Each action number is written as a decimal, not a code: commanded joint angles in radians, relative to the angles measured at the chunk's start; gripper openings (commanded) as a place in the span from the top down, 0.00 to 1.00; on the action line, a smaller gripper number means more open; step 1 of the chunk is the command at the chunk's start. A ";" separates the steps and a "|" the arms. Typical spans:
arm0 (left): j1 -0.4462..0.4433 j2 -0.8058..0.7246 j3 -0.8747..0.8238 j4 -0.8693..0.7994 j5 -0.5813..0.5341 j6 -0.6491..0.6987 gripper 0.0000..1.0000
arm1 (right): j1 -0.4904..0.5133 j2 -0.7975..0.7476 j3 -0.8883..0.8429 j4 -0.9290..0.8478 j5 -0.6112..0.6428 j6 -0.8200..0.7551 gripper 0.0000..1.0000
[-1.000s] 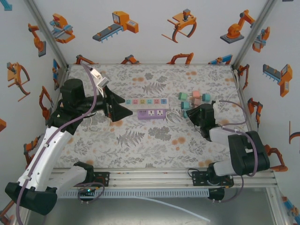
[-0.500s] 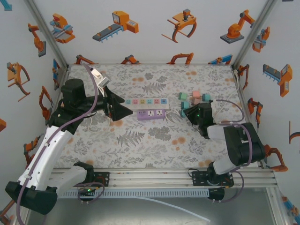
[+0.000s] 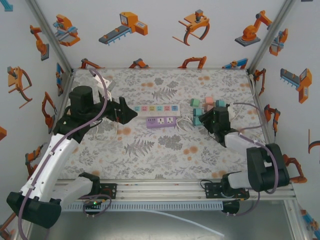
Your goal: Pull the plug off the socket
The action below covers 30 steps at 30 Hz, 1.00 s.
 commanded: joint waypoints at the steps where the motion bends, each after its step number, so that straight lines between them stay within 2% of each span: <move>1: -0.003 -0.037 -0.047 -0.016 -0.226 -0.050 0.03 | -0.005 -0.115 0.087 -0.160 0.096 -0.145 0.47; 4: -0.001 -0.075 -0.100 0.005 -0.406 -0.078 0.03 | -0.005 -0.208 0.150 -0.226 0.171 -0.314 0.46; 7: 0.000 -0.113 -0.178 0.058 -0.578 -0.100 0.03 | -0.004 -0.271 0.175 -0.229 0.300 -0.502 0.44; 11: 0.003 -0.147 -0.261 0.115 -0.758 -0.106 0.03 | -0.004 -0.292 0.164 -0.178 0.507 -0.663 0.35; 15: 0.002 -0.172 -0.324 0.134 -0.968 -0.138 0.03 | -0.008 -0.256 0.110 -0.078 0.633 -0.776 0.22; 17: 0.002 -0.190 -0.367 0.158 -1.053 -0.133 0.03 | -0.024 -0.221 0.089 -0.054 0.682 -0.783 0.16; 23: 0.004 -0.235 -0.488 0.216 -1.264 -0.122 0.03 | -0.125 -0.097 0.029 -0.008 0.623 -0.709 0.14; 30: 0.010 -0.216 -0.559 0.227 -1.387 -0.118 0.03 | -0.183 0.073 0.007 0.119 0.530 -0.711 0.14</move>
